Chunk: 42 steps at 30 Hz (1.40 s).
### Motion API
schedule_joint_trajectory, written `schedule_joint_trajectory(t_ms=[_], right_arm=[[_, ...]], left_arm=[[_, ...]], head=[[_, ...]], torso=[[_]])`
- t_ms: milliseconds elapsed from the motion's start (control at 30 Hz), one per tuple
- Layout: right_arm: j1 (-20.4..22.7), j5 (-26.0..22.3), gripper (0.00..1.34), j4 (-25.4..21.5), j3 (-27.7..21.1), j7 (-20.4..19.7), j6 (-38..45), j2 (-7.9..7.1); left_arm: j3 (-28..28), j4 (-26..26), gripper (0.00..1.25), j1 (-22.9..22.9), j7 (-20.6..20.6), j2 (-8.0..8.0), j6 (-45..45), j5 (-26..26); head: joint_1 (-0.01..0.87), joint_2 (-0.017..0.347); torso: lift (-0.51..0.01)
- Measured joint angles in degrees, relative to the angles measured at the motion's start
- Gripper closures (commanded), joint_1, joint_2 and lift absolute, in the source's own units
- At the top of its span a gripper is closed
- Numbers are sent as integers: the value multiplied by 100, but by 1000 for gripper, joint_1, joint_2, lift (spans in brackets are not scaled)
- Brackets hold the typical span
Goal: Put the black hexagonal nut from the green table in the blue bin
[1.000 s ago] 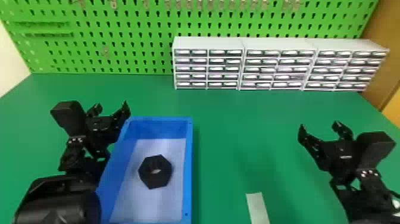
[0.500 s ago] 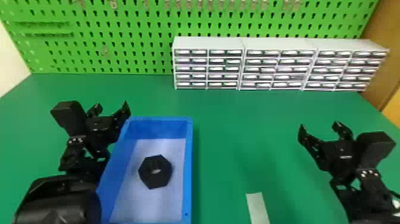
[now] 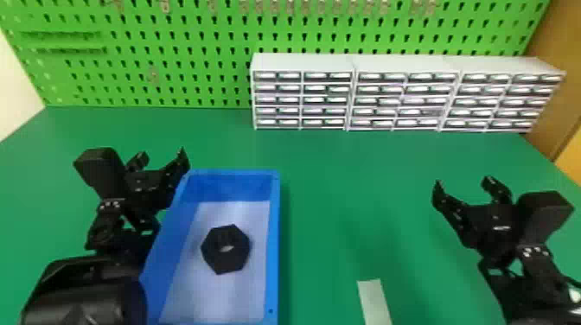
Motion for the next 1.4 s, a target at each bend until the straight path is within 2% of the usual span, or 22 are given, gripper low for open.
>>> schedule_joint_trajectory(t_ms=[533,1400], right_arm=[[0,-162,355,0,-46,0,0,18],[7,-168,355,9,-45,0,0,16]], left_arm=[[-4,0,437,-10,5,0,0,4],[-11,0,437,-19,8,0,0,-4]], head=[[686,51],[686,51]], torso=[[-97],[-97]])
